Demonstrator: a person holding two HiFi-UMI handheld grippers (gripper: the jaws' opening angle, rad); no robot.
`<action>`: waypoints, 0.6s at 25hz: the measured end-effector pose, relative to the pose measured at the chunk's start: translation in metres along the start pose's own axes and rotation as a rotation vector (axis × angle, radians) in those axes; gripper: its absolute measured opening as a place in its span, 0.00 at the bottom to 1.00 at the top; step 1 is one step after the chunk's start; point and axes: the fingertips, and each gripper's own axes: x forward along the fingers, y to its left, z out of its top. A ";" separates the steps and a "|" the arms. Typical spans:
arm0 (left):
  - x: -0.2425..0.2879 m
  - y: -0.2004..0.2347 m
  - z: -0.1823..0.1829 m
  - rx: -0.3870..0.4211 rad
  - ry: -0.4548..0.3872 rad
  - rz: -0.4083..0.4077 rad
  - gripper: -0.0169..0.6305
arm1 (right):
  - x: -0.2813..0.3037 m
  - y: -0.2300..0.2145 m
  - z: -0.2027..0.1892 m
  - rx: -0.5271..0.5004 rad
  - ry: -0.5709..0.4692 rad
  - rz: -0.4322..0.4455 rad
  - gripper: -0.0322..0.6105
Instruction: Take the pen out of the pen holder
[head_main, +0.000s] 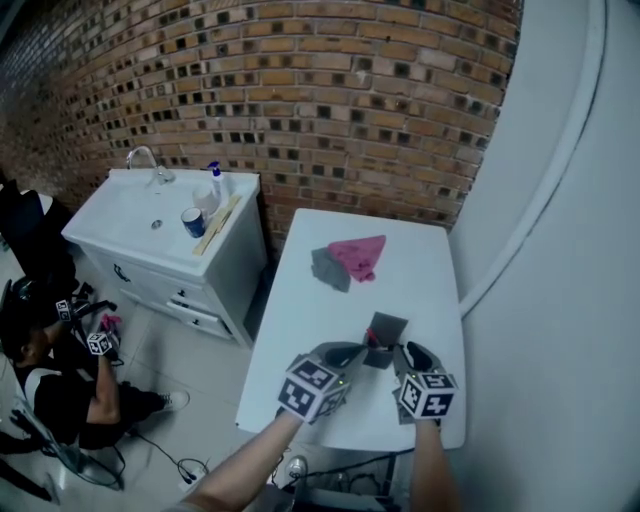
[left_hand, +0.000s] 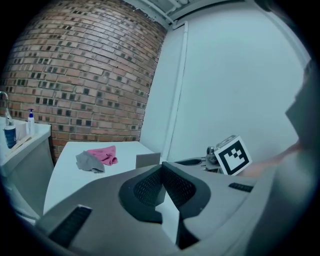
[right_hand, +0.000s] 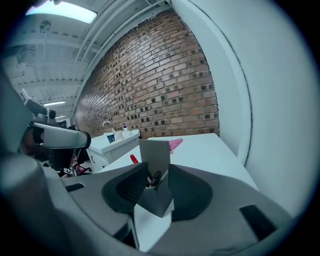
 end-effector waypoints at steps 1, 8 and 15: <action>0.001 0.001 -0.003 -0.002 0.008 0.000 0.04 | 0.002 -0.002 -0.004 0.003 0.008 -0.005 0.25; 0.009 0.003 -0.010 -0.020 0.024 -0.005 0.04 | 0.012 0.000 -0.011 0.014 0.017 0.013 0.25; 0.008 0.005 -0.020 -0.030 0.044 0.004 0.04 | 0.012 0.001 -0.012 -0.009 0.009 -0.003 0.15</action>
